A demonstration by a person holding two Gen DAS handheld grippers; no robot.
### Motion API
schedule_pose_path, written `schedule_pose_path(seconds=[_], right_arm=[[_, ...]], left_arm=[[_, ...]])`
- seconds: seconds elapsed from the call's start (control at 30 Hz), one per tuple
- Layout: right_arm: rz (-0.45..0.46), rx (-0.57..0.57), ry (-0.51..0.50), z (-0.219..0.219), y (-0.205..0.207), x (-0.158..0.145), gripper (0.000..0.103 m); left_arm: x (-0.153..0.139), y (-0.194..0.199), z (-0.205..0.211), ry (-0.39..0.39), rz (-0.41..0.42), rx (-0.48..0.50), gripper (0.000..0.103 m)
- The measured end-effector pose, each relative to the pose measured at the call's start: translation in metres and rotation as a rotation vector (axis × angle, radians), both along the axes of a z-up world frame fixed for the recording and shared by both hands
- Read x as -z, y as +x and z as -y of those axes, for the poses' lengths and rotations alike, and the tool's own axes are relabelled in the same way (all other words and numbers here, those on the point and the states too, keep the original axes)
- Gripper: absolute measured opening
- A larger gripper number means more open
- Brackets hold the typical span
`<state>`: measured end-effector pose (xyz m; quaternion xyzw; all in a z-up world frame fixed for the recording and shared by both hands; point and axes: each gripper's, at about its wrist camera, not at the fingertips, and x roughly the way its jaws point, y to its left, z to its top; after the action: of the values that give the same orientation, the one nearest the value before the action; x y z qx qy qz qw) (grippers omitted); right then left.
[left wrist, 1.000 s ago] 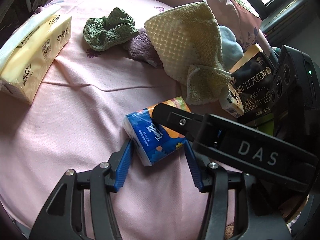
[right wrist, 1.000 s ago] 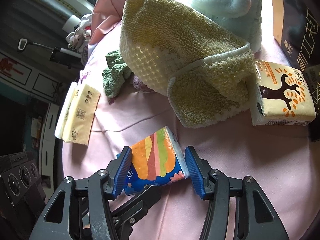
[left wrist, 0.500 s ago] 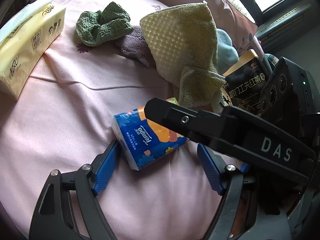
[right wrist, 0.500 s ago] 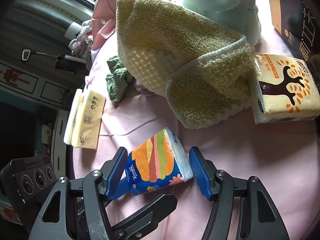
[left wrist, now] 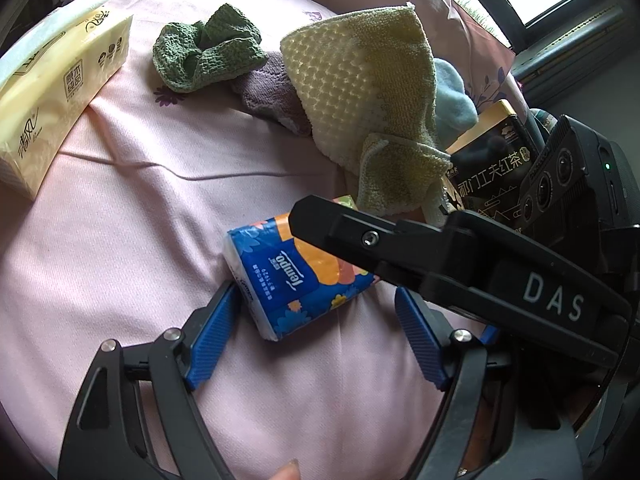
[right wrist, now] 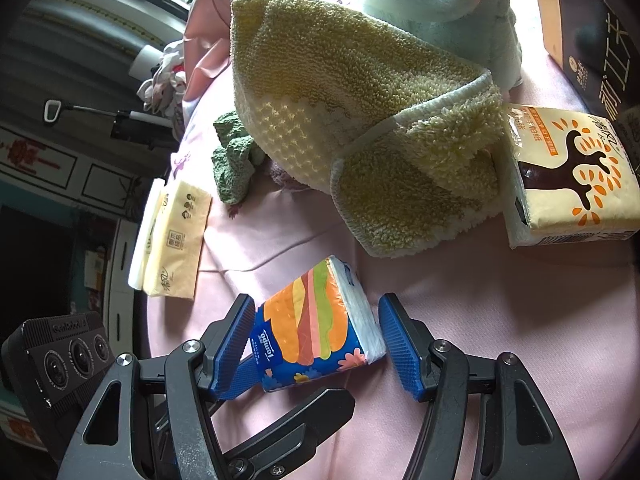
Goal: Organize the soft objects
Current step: 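Lift the tissue pack off the bed with the right gripper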
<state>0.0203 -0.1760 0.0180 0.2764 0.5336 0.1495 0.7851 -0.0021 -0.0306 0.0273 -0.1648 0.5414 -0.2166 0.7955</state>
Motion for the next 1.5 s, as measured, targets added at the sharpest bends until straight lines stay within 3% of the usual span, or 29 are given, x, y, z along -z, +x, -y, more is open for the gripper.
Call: schedule_pose_path(seconds=[1.23,1.33,1.4,1.5], right_arm=[[-0.007,0.010,0.024,0.0047,0.0000,0.0005,0.066],[-0.011,0.015,0.041,0.0061,0.0002,0.0016,0.066],[-0.013,0.017,0.049,0.0068,0.0003,0.0024,0.066],[-0.014,0.018,0.052,0.0063,0.0009,0.0030,0.066]], left_arm=[[0.0002,0.0012,-0.0014,-0.003,-0.003,-0.011,0.080],[0.0002,0.0010,-0.0021,-0.008,0.002,-0.018,0.082],[0.0005,0.0003,-0.0006,-0.028,0.009,0.002,0.091],[0.0005,0.0003,0.0017,-0.041,0.015,0.015,0.096]])
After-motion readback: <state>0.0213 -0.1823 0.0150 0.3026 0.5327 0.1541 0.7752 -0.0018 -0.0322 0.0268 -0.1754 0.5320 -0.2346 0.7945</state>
